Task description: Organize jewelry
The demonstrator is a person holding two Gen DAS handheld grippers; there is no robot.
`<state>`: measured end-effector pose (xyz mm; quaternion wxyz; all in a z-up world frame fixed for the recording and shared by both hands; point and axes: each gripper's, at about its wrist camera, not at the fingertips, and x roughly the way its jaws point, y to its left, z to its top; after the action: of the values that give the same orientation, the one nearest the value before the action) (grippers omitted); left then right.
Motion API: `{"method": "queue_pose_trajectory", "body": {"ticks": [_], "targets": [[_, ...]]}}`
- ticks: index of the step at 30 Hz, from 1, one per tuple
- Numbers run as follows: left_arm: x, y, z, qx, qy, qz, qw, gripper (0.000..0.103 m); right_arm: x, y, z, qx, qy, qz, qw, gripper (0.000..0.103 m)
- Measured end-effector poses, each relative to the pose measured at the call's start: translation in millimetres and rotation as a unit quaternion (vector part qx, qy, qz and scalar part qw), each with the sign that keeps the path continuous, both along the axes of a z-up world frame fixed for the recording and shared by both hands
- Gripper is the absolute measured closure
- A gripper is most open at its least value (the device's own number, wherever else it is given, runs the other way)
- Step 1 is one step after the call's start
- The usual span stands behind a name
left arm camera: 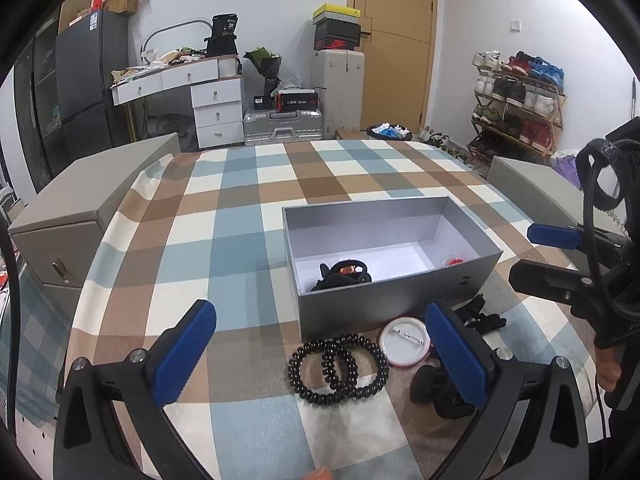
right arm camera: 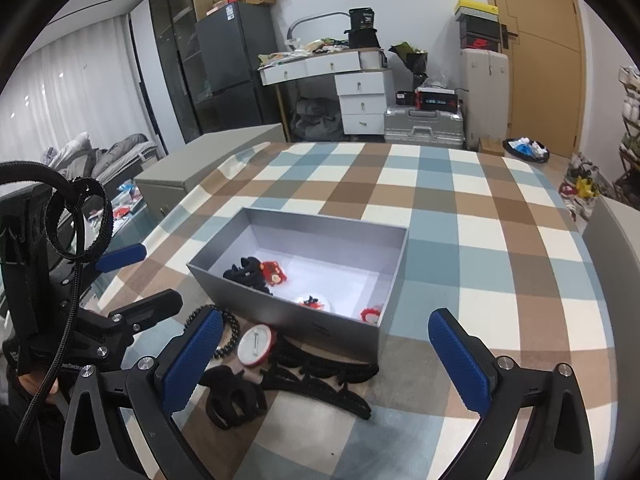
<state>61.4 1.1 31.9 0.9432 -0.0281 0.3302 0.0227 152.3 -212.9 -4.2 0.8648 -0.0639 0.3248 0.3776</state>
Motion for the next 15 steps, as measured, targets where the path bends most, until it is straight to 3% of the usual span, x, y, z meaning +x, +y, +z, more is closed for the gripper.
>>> {"method": "queue_pose_trajectory", "body": {"ticks": [15], "targets": [[0,-1,-20,0.015,0.039,0.015,0.9990,0.001,11,2,-25,-0.040,0.037,0.005,0.998,0.000]]}}
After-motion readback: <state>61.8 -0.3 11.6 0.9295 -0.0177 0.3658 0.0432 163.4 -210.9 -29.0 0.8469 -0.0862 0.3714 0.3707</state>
